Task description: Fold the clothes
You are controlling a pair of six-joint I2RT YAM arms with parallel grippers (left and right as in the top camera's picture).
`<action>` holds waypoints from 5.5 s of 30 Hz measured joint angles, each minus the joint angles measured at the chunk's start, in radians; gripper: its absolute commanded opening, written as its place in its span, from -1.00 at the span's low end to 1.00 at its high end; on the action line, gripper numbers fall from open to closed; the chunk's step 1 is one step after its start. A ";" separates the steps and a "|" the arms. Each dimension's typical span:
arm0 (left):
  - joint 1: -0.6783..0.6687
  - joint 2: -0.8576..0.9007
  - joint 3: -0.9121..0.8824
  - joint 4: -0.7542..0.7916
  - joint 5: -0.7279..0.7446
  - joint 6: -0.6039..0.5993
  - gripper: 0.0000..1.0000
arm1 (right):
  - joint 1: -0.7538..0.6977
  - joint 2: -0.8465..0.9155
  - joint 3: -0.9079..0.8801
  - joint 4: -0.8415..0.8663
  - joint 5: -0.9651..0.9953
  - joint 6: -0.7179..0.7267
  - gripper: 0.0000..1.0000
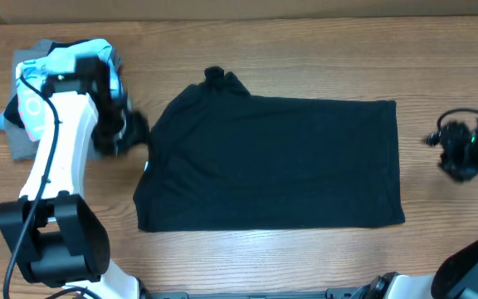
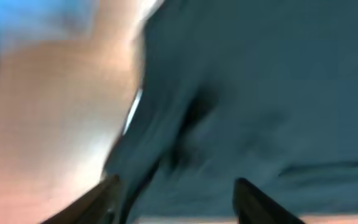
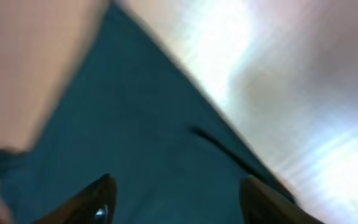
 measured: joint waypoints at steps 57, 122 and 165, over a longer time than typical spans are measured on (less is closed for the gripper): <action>-0.258 0.338 0.437 0.408 0.133 -0.061 -0.92 | 0.200 0.222 0.043 0.624 0.095 -0.033 0.22; -0.283 0.251 0.444 -0.322 -0.123 -0.063 -0.92 | 0.193 0.183 0.044 0.131 0.101 -0.097 -0.92; -0.392 0.110 0.073 -0.462 -0.227 -0.096 -0.04 | 0.193 0.175 -0.057 -0.198 0.303 -0.062 0.25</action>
